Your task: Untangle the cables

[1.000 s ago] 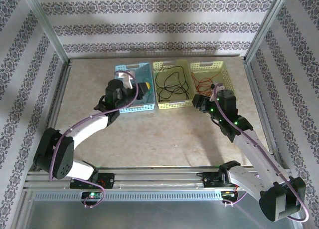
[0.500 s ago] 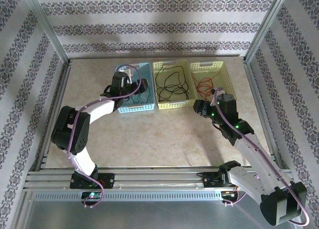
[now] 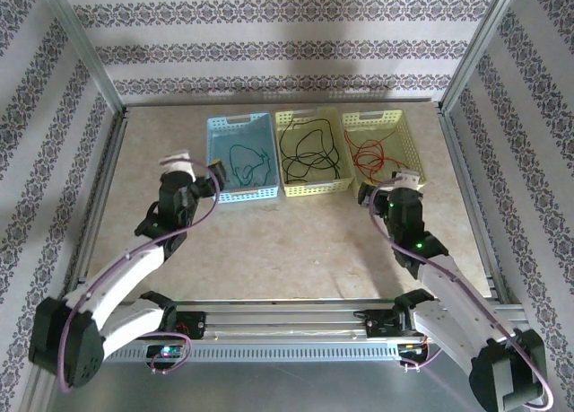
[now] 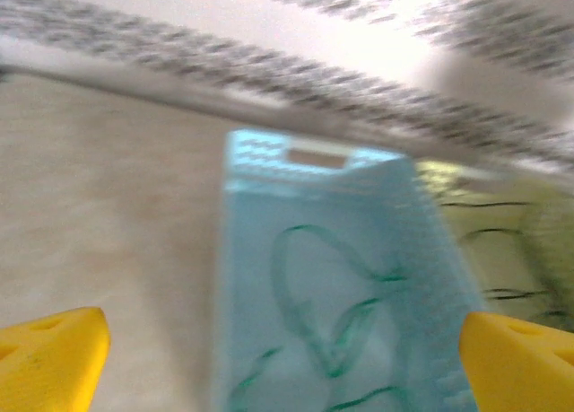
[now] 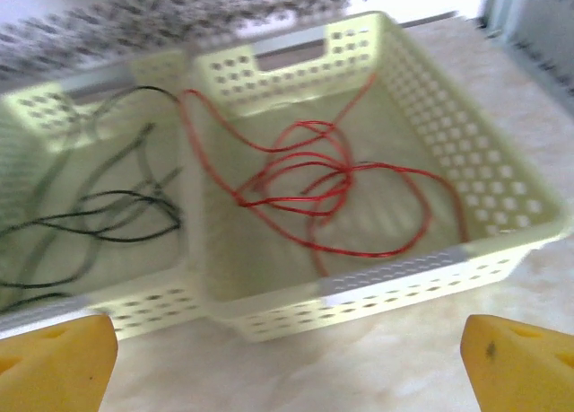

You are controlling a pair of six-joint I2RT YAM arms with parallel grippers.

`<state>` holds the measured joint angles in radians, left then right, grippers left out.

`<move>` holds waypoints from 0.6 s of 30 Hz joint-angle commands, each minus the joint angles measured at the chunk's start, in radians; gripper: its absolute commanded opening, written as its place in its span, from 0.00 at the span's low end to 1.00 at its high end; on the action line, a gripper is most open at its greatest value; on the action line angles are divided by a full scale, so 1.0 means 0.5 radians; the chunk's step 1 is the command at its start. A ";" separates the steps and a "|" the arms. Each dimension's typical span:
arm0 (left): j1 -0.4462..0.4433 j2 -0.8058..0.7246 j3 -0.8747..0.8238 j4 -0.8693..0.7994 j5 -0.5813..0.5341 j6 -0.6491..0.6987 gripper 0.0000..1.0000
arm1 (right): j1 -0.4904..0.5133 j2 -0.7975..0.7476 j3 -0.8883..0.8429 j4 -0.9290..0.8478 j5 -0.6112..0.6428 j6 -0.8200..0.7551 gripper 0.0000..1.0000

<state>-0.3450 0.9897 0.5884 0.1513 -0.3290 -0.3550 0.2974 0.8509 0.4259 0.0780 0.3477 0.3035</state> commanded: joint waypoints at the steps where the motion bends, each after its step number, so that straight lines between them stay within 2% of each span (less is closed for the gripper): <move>1: 0.018 -0.199 -0.149 -0.392 -0.725 0.233 0.99 | 0.028 0.247 -0.033 0.537 0.566 -0.376 0.98; 3: 0.052 -0.289 -0.228 -0.456 -0.931 0.270 0.99 | 0.027 0.474 0.025 0.577 0.759 -0.452 0.98; 5: 0.098 -0.330 -0.329 -0.379 -1.012 0.321 0.99 | -0.001 0.693 0.029 0.708 0.845 -0.447 0.98; 7: 0.147 -0.319 -0.491 -0.089 -0.929 0.443 0.99 | -0.041 0.939 0.024 0.865 0.879 -0.364 0.98; 9: 0.170 -0.243 -0.631 0.254 -0.883 0.487 0.99 | -0.026 1.094 0.140 0.905 0.927 -0.465 0.98; 12: 0.239 0.005 -0.662 0.464 -0.863 0.399 0.99 | -0.064 1.357 0.149 1.394 0.623 -0.792 0.98; 13: 0.252 0.093 -0.584 0.362 -0.811 0.374 0.99 | -0.108 1.434 0.175 1.509 0.585 -0.802 0.98; 14: 0.261 0.176 -0.549 0.408 -0.765 0.422 0.99 | -0.142 1.411 0.214 1.360 0.637 -0.707 0.98; 18: 0.270 0.494 -0.483 0.792 -0.619 0.671 0.99 | -0.414 1.265 0.063 1.362 -0.106 -0.537 0.98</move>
<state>-0.2207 1.1854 0.3073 0.3405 -0.6888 -0.1162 0.1604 1.5219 0.4995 0.7086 0.5205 0.0128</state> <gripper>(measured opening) 0.993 0.982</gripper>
